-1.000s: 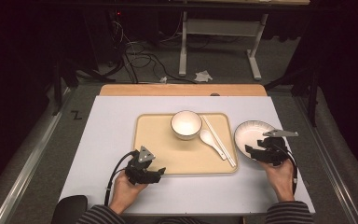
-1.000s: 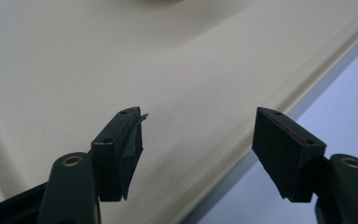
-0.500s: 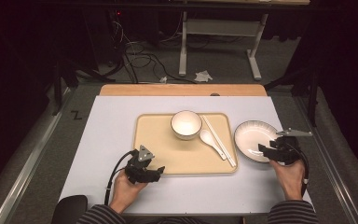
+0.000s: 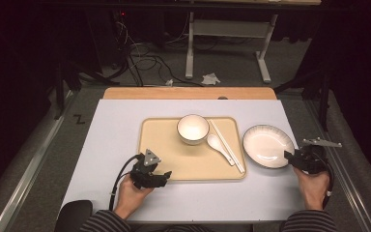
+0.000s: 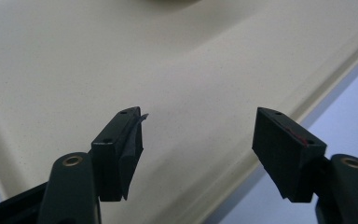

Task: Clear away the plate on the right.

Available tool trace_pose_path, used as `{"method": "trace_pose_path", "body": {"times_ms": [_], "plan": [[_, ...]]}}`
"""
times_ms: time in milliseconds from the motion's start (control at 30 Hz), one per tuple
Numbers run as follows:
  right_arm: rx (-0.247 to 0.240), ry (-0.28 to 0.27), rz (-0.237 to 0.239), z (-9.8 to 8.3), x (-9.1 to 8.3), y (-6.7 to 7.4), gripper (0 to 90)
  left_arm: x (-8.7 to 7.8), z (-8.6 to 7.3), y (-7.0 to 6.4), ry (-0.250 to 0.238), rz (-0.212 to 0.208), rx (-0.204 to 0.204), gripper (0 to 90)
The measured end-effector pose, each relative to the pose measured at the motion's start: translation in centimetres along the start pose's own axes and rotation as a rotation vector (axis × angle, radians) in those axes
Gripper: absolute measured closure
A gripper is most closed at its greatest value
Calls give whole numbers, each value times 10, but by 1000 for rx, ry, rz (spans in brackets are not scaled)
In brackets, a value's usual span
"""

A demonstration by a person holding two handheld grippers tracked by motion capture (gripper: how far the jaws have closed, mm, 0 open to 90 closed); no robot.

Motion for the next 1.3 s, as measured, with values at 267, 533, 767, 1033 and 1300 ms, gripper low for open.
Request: {"method": "trace_pose_path", "body": {"times_ms": [267, 533, 767, 1033, 1300], "plan": [[27, -6, -69, -10, -10, -20, 591, 1, 1, -1, 1, -8, 8, 337], [89, 2, -127, -20, -13, -39, 614, 3, 0, -1, 8, -13, 15, 338], [129, 22, -118, -24, -8, -49, 614, 4, 0, -1, 7, -9, 25, 339], [147, 53, -110, -25, 1, -56, 641, 3, 0, 0, 12, -4, 36, 338], [200, 68, -64, -25, 8, -63, 644, 3, -3, -1, 14, -2, 47, 336]]}}
Point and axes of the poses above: each handheld gripper's, and its own axes: x roughly forward along the jaws, z roughly out of its top, y roughly to its left, the point moved 1 cm from there along x, roughly forward along the jaws, and after that the axes turned 13 degrees about -y, right-handed, at the moved point
